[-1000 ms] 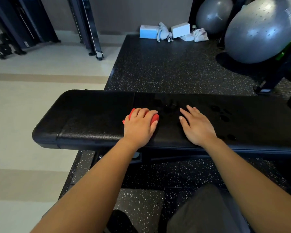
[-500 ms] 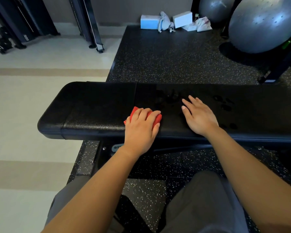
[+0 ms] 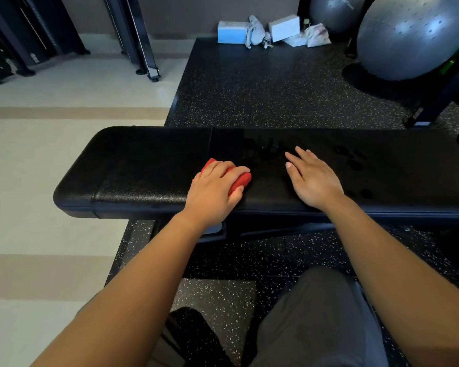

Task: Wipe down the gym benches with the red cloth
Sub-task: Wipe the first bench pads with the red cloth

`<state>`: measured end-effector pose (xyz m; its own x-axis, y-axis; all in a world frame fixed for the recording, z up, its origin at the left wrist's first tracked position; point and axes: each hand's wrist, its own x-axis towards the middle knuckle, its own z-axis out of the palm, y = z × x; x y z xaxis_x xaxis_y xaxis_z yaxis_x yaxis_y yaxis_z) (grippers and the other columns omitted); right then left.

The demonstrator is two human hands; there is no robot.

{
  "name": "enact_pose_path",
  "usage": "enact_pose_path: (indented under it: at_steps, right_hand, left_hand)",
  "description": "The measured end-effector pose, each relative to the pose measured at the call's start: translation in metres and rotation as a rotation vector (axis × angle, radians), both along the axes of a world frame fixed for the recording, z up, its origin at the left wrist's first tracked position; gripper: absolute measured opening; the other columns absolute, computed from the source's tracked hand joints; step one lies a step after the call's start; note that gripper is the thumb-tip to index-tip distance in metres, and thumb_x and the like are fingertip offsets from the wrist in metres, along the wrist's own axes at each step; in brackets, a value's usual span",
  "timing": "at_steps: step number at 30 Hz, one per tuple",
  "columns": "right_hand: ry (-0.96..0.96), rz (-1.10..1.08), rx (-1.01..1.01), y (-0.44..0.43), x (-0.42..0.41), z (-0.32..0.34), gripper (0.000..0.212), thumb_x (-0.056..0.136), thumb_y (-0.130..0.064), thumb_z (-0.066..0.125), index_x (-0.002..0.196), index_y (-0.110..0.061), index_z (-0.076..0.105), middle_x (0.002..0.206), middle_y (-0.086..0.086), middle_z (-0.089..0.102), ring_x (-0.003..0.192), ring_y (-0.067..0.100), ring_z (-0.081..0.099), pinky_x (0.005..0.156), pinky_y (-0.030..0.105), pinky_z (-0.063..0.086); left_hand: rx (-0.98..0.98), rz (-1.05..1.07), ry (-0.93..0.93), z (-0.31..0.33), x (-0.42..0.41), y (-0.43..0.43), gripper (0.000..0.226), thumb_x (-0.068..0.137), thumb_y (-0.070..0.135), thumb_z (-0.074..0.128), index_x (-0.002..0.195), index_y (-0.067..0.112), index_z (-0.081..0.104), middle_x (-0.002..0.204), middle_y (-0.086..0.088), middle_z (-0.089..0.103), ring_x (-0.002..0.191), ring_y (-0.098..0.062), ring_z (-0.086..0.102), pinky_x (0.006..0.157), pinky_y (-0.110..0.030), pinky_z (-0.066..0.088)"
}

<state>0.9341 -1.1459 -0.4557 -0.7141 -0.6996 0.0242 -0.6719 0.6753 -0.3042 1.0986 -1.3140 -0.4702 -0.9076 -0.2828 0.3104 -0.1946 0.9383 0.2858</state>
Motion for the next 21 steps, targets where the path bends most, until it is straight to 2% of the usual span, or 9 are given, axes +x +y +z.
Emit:
enact_pose_path:
  at_steps: [4,8,12,16,21]
  right_hand:
    - [0.001,0.004,-0.001,0.0,0.001,0.0,0.05,0.103,-0.041,0.022,0.149,-0.023,0.028,0.159,0.001,0.015,0.147,0.018,0.008,0.116,0.032,0.009]
    - [0.014,-0.004,0.008,-0.001,0.002,-0.001,0.051,0.103,-0.042,0.022,0.15,-0.023,0.027,0.159,0.001,0.015,0.147,0.018,0.008,0.116,0.032,0.009]
    - [0.023,-0.006,0.018,-0.002,0.0,-0.002,0.051,0.102,-0.043,0.022,0.149,-0.024,0.027,0.159,0.0,0.014,0.147,0.018,0.008,0.116,0.032,0.009]
    - [0.034,-0.005,0.017,-0.003,-0.003,-0.003,0.051,0.102,-0.044,0.022,0.149,-0.025,0.029,0.159,0.0,0.016,0.147,0.018,0.009,0.116,0.034,0.011]
    - [0.043,0.012,0.021,-0.003,-0.003,-0.004,0.052,0.101,-0.044,0.021,0.149,-0.024,0.028,0.159,0.002,0.016,0.147,0.019,0.01,0.116,0.036,0.012]
  left_hand:
    - [-0.045,-0.007,0.008,-0.004,0.01,-0.001,0.049,0.09,0.051,0.029,0.132,0.033,0.048,0.127,0.005,0.051,0.121,-0.019,0.044,0.096,-0.043,0.042]
    - [-0.093,0.094,0.033,-0.005,0.005,0.011,0.045,0.09,0.047,0.031,0.127,0.031,0.052,0.124,0.004,0.054,0.119,-0.02,0.046,0.09,-0.042,0.046]
    - [-0.084,0.151,0.043,0.001,-0.019,0.01,0.042,0.092,0.045,0.033,0.123,0.029,0.055,0.122,0.002,0.056,0.118,-0.021,0.047,0.091,-0.044,0.043]
    - [-0.044,0.192,-0.046,0.004,-0.046,0.006,0.038,0.096,0.042,0.039,0.132,0.031,0.047,0.133,0.003,0.047,0.127,-0.019,0.036,0.098,-0.041,0.032]
    - [-0.034,0.196,-0.077,0.007,-0.042,0.008,0.042,0.096,0.04,0.041,0.137,0.03,0.041,0.138,0.002,0.042,0.129,-0.02,0.033,0.099,-0.043,0.033]
